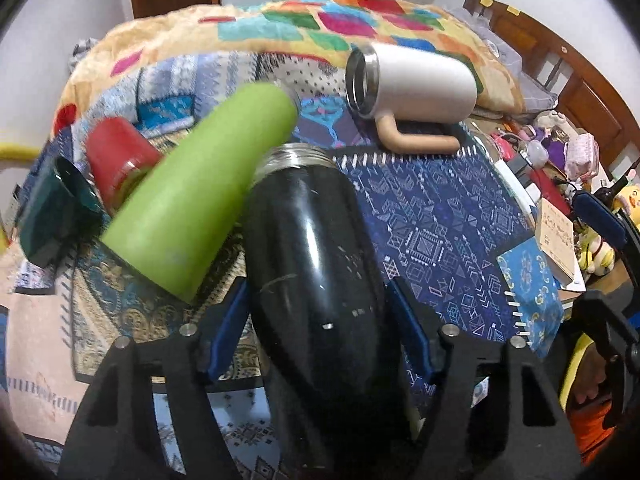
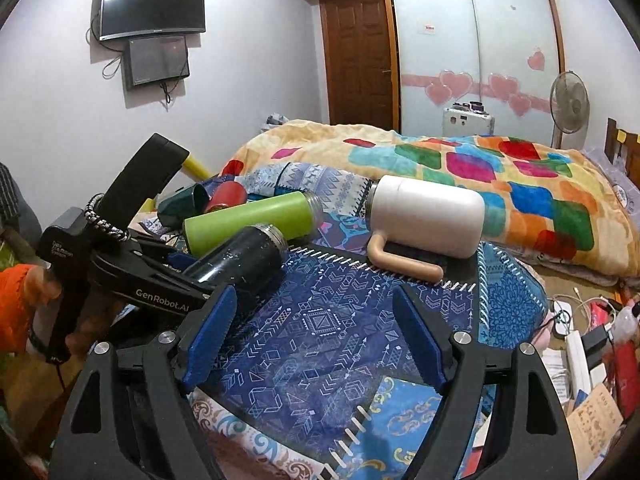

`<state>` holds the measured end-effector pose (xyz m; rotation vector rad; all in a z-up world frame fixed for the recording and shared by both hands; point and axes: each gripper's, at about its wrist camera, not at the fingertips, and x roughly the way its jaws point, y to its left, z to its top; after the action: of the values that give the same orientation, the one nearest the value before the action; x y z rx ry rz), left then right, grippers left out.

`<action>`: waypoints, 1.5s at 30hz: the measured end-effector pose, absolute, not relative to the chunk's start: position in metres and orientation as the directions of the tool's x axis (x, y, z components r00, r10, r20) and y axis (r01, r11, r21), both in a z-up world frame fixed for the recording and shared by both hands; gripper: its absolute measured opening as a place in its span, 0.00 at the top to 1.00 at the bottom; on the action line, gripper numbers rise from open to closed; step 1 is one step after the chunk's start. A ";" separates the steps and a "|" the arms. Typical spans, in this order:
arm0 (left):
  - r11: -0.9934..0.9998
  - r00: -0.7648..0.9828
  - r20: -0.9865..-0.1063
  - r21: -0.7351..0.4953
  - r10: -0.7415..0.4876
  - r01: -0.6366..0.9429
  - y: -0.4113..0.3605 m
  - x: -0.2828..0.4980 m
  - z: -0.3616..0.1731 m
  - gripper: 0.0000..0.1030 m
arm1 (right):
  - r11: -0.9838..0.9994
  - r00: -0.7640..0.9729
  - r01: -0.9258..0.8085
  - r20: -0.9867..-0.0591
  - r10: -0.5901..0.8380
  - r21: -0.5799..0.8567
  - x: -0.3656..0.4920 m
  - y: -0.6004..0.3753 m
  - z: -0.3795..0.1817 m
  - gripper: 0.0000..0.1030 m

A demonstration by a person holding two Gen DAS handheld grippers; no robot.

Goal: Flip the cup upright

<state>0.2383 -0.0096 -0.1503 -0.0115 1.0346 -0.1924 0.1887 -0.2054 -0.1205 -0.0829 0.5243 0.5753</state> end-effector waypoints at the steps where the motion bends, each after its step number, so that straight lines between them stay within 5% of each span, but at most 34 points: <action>1: 0.984 0.509 -0.846 -0.093 -0.160 0.155 -0.009 0.237 -0.146 0.37 | 0.840 0.715 -0.539 -0.490 0.498 0.067 0.187 -0.207 -0.119 0.20; 22: 0.979 0.791 -0.594 0.028 -0.147 0.203 -0.023 0.180 -0.047 0.38 | 0.847 0.768 -0.528 -0.396 0.504 0.055 0.176 -0.218 -0.087 0.13; 45: 0.978 0.767 -0.615 -0.034 -0.182 0.205 -0.021 0.192 -0.070 0.38 | 0.841 0.754 -0.535 -0.402 0.520 0.084 0.184 -0.217 -0.094 0.13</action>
<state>0.1920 -0.0205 -0.0697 0.0354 0.6645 -0.2103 0.1841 -0.2169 -0.0944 -0.0371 0.4277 0.5756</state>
